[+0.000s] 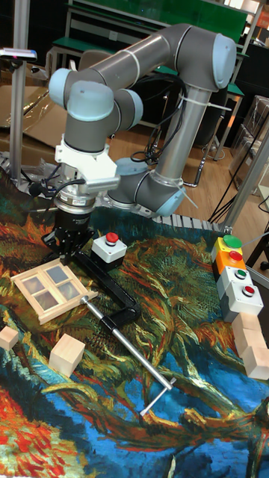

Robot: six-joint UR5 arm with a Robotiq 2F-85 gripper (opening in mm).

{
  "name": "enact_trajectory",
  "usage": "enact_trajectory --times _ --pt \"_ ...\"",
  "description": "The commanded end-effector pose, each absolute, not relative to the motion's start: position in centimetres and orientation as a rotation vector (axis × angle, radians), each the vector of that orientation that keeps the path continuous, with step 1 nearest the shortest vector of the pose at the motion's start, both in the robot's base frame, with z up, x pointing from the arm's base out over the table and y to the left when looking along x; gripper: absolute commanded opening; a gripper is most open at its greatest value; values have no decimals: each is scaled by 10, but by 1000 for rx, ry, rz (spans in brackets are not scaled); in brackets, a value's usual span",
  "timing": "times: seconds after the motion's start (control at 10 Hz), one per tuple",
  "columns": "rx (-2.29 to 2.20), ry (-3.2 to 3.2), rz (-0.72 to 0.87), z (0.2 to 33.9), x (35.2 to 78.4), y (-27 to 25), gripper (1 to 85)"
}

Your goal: Close a sliding window

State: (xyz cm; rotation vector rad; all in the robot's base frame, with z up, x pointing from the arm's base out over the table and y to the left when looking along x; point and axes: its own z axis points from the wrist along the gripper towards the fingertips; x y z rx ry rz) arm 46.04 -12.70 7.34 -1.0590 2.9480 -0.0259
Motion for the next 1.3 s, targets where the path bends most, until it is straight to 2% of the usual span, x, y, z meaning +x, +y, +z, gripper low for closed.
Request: enact_trajectory --times 0.0,0.2,0.4,0.6,0.7,0.9,1.0,1.1,1.2 --pt "-969 2960 20 87 476 -71 13" --pt "-886 2983 42 100 482 -15 13" --pt "-1000 2974 -87 100 480 -36 13" --pt "-1155 2915 -152 101 485 -45 13" --pt "-1168 2863 -113 95 489 -38 13" --pt "-998 2907 -3 103 505 35 13" --pt "-931 2943 4 115 510 65 13" --pt "-891 2939 50 116 512 76 13" --pt "-931 2936 6 116 512 69 13"
